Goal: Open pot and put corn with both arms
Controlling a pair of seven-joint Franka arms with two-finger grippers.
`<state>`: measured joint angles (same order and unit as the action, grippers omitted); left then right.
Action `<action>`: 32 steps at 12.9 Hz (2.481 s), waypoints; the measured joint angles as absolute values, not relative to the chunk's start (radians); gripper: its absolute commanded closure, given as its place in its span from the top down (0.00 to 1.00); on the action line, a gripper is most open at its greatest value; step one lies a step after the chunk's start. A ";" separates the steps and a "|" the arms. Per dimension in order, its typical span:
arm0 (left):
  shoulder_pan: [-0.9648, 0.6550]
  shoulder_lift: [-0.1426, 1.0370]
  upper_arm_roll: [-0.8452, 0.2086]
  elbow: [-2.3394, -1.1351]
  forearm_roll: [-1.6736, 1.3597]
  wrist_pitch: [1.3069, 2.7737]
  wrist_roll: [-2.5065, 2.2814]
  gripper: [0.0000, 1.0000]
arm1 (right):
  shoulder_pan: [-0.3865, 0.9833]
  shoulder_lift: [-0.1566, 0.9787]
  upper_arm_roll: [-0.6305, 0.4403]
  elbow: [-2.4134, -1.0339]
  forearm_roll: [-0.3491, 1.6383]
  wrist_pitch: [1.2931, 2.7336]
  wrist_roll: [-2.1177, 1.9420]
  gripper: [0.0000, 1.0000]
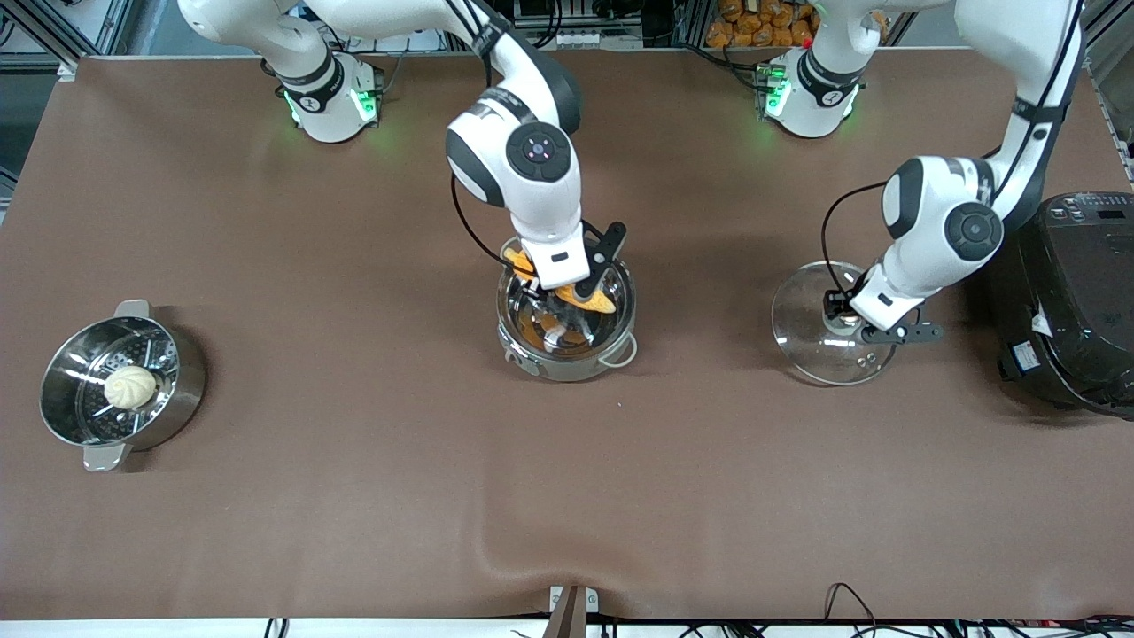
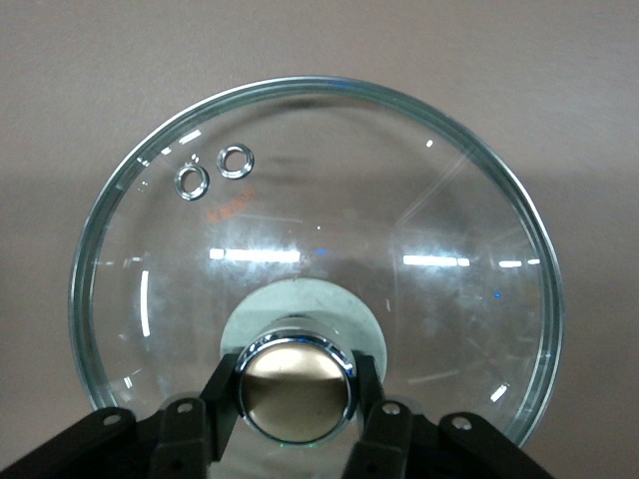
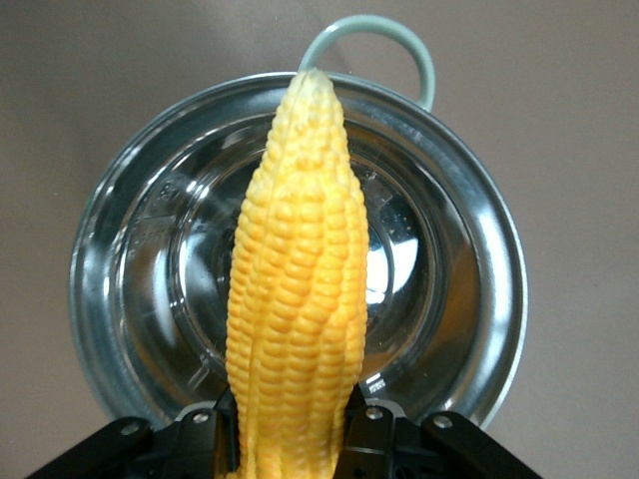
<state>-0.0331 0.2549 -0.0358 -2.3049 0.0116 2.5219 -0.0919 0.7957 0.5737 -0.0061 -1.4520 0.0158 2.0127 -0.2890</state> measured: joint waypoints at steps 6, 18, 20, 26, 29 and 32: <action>0.009 0.298 -0.044 -2.301 0.010 2.586 -0.012 0.59 | 0.807 0.660 -0.009 -1.397 0.015 2.016 -0.289 0.41; 0.017 -0.056 -0.166 -1.769 0.010 1.754 -0.036 1.00 | 0.776 0.628 -0.034 -1.347 -0.024 1.931 -0.288 1.00; 0.021 -0.069 -0.165 -1.643 0.010 1.663 -0.036 1.00 | 0.732 0.585 -0.036 -1.344 -0.021 1.878 -0.282 1.00; 0.027 -0.067 -0.158 -1.584 0.011 1.629 -0.036 1.00 | 0.528 0.489 -0.069 -1.342 -0.019 1.761 -0.120 1.00; 0.032 -0.060 -0.149 -1.571 0.011 1.623 -0.030 1.00 | 0.341 0.442 -0.079 -1.341 -0.016 1.695 -0.119 1.00; -0.122 0.003 0.011 -1.511 0.011 1.564 -0.040 1.00 | 0.193 0.365 -0.077 -1.353 -0.012 1.648 -0.126 1.00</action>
<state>-0.1218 0.0033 0.0114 -1.5112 0.0109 1.5640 -0.0404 0.1926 0.3649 -0.0773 -1.3526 -0.0117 1.6476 -0.1259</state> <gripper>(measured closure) 0.000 0.000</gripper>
